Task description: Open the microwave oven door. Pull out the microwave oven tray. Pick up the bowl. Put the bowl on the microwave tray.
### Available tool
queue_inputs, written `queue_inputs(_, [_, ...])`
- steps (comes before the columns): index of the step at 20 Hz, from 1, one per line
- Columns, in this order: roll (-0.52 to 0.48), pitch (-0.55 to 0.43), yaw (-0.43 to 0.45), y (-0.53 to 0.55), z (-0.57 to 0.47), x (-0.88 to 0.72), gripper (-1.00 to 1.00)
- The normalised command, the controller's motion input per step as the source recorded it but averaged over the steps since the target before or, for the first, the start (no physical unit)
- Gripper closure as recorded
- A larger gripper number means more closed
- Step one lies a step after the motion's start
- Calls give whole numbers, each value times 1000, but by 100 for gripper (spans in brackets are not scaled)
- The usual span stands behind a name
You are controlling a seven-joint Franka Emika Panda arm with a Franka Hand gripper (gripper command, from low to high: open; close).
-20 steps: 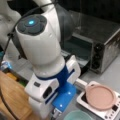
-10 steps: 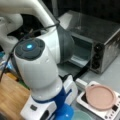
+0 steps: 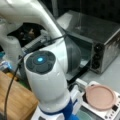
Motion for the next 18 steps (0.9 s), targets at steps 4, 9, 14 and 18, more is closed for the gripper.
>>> queue_inputs(4, [149, 71, 5, -156, 28, 347, -100])
queue_inputs(9, [165, 38, -18, -108, -48, 295, -100])
queue_inputs(14, [184, 10, -44, -23, -132, 219, -100])
queue_inputs(18, [204, -24, -43, 8, -129, 118, -100])
